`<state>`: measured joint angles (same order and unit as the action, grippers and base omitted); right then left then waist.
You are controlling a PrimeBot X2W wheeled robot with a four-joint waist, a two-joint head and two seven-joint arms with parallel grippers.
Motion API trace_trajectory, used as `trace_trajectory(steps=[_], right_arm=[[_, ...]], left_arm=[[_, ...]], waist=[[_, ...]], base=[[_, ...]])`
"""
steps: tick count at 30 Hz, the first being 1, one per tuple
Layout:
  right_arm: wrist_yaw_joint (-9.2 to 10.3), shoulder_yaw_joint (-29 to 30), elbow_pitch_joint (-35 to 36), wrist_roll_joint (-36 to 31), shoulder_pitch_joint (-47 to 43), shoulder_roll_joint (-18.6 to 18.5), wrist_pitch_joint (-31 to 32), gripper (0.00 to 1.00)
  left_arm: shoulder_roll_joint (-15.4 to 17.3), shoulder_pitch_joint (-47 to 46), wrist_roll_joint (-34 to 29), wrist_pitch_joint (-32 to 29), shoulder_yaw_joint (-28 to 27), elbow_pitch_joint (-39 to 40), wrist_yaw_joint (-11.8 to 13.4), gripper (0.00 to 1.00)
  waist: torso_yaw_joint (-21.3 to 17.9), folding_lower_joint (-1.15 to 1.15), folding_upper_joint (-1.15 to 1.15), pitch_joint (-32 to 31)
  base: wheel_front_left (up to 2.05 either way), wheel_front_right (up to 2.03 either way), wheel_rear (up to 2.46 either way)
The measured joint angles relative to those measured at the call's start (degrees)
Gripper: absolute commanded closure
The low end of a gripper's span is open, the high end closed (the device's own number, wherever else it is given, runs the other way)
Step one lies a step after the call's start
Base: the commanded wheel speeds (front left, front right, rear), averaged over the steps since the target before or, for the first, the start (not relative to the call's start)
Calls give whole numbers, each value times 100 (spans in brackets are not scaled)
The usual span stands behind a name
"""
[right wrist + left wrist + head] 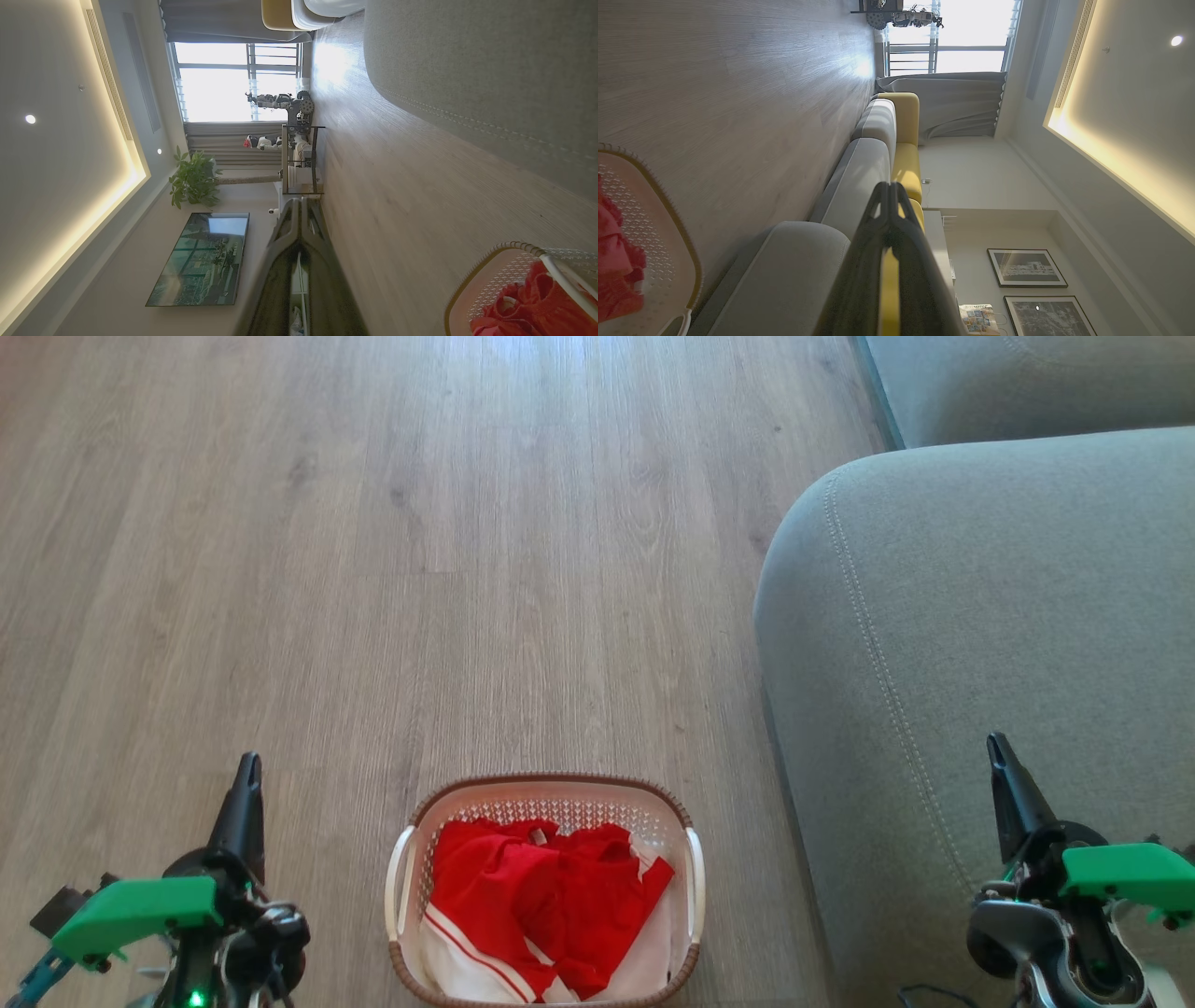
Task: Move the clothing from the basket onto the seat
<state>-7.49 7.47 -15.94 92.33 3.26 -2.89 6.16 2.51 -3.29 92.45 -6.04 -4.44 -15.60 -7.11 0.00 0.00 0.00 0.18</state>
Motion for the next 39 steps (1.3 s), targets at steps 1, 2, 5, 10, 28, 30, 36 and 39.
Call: trace_trajectory(steps=[1, 2, 5, 10, 28, 30, 36, 39], right_arm=[[0, 0, 0, 0, 0, 0, 0, 100], [0, 0, 0, 0, 0, 0, 0, 100], [0, 0, 0, 0, 0, 0, -1, 100], [0, 0, 0, 0, 0, 0, 0, 100], [0, -44, -370, 0, -212, 5, -2, 0], [0, -56, -425, 0, -338, 10, -11, 0], [0, -134, -344, 0, -349, 23, -97, 0], [0, -186, -296, 0, -349, 25, -147, 0]], left_arm=[[0, 0, 0, 0, 0, 0, 0, 100], [0, 0, 0, 0, 0, 0, 0, 100], [0, 0, 0, 0, 0, 0, 0, 100], [0, 0, 0, 0, 0, 0, 0, 100], [-29, 210, 0, 8, 18, -356, 8, 0], [-56, 360, 0, 16, 22, -390, 8, 0], [-64, 357, 0, 118, 53, -318, 7, 0], [-64, 357, 0, 160, 70, -289, 7, 0]], waist=[[0, 0, 0, 0], [0, 0, 0, 0], [0, 0, 0, 0], [0, 0, 0, 0], [0, 0, 0, 0], [1, 0, 0, 0], [5, 0, 0, 1], [6, 0, 0, 2]], base=[[0, 0, 0], [0, 0, 0], [0, 0, 0], [0, 0, 0], [0, 0, 0], [0, 0, 0], [0, 0, 0], [0, 0, 0]])
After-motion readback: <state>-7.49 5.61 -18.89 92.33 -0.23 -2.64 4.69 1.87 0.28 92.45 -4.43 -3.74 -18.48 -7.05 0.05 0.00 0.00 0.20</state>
